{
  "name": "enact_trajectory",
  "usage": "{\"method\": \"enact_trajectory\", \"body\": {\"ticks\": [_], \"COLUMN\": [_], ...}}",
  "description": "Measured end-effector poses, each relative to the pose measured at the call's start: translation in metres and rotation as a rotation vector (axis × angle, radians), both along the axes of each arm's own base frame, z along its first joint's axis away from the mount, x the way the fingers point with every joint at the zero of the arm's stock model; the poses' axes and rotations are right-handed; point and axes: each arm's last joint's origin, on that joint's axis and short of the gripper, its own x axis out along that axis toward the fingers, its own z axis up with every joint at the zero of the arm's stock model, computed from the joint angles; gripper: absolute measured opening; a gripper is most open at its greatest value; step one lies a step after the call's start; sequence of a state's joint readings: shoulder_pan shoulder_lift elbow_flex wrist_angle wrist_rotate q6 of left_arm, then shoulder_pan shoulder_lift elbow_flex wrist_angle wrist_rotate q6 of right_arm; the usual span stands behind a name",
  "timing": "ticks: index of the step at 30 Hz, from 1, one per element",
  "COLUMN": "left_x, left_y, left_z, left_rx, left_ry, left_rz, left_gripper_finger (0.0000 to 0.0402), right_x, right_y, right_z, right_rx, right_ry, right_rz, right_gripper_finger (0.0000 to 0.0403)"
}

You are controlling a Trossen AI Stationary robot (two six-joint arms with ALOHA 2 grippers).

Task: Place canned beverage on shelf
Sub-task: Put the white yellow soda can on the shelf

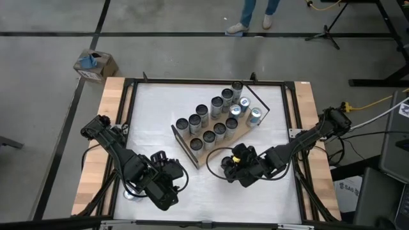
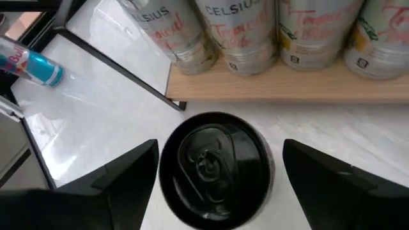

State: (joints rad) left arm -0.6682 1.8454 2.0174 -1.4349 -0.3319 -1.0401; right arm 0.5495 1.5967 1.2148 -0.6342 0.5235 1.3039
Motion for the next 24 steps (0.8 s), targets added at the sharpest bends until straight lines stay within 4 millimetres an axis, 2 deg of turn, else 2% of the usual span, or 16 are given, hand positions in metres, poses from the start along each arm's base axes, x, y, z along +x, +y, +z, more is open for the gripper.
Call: {"method": "enact_trajectory", "body": {"ticks": [8,16,24], "left_x": [0.000,0.000,0.000], "left_y": [0.000,0.000,0.000], "left_z": [0.000,0.000,0.000], "left_rx": [0.000,0.001,0.001], "left_ry": [0.000,0.000,0.000], "left_rz": [0.000,0.000,0.000], "left_gripper_finger": [0.0289,0.0289,0.0289], "right_x": [0.002,0.000,0.001], "right_y": [0.001,0.011,0.018], "right_z": [0.000,-0.004,-0.015], "right_rx": [-0.035,-0.078,-0.145], "right_ry": [-0.023,-0.035,-0.022], "right_rz": [0.004,0.037,0.027], "right_gripper_finger": [0.0324,0.0324,0.0324]}}
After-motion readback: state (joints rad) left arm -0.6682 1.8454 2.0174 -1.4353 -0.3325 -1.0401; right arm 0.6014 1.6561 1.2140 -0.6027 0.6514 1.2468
